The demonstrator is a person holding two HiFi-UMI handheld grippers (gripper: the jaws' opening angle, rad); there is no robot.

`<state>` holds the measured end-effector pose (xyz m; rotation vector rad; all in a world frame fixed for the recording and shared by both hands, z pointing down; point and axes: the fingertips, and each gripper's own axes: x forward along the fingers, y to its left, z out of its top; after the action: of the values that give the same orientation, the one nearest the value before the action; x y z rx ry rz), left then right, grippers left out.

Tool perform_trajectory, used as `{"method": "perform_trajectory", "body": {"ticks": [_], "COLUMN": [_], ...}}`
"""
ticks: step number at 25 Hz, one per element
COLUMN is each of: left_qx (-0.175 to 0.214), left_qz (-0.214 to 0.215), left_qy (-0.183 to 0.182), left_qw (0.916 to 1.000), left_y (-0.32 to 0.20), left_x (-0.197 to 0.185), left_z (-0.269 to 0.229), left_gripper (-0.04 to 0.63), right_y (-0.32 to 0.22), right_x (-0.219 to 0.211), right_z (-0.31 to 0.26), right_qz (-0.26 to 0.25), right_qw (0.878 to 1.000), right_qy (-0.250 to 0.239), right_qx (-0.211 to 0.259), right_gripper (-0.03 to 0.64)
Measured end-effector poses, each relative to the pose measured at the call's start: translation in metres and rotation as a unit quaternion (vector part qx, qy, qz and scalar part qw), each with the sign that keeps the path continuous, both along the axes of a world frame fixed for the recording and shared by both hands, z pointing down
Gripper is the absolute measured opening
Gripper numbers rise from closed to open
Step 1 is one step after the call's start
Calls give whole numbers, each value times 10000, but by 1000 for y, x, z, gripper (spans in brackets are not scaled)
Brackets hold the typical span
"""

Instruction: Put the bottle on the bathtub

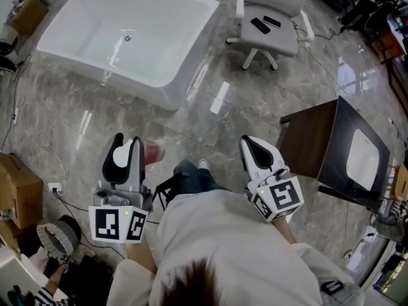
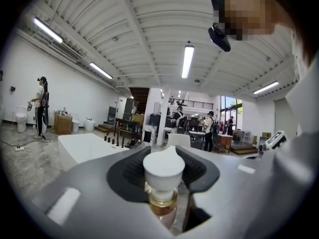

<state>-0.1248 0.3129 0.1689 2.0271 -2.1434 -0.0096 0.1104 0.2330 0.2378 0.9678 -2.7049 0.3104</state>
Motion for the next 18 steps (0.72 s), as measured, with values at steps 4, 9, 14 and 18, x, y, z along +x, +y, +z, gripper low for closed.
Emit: {"method": "perform_trajectory", "body": {"ticks": [4,9,14,18], "left_qx": [-130,-266,-353,-436], "left_qz": [142,333,555,787], "left_qy": [108,182,166,106], "left_qw": [9998,9989,9977,9959], "left_y": [-18,-49,-84,-113], "left_x": [3,-4,-15,-31], "left_z": [6,14,25,31], "left_gripper": [199,199,199,199], "right_y": [-12,-35,-66,-94], "right_x": [-1,-8,-25,-51], "right_z": [0,2,3,-3], "right_qz": [60,211,413,543], "right_qw": [10000,9996,9989,9984], "right_qy": [40,100,123,49], "right_qx": [-67,-157,-184,-119], "right_gripper": [-2,-2,-2,-2]}}
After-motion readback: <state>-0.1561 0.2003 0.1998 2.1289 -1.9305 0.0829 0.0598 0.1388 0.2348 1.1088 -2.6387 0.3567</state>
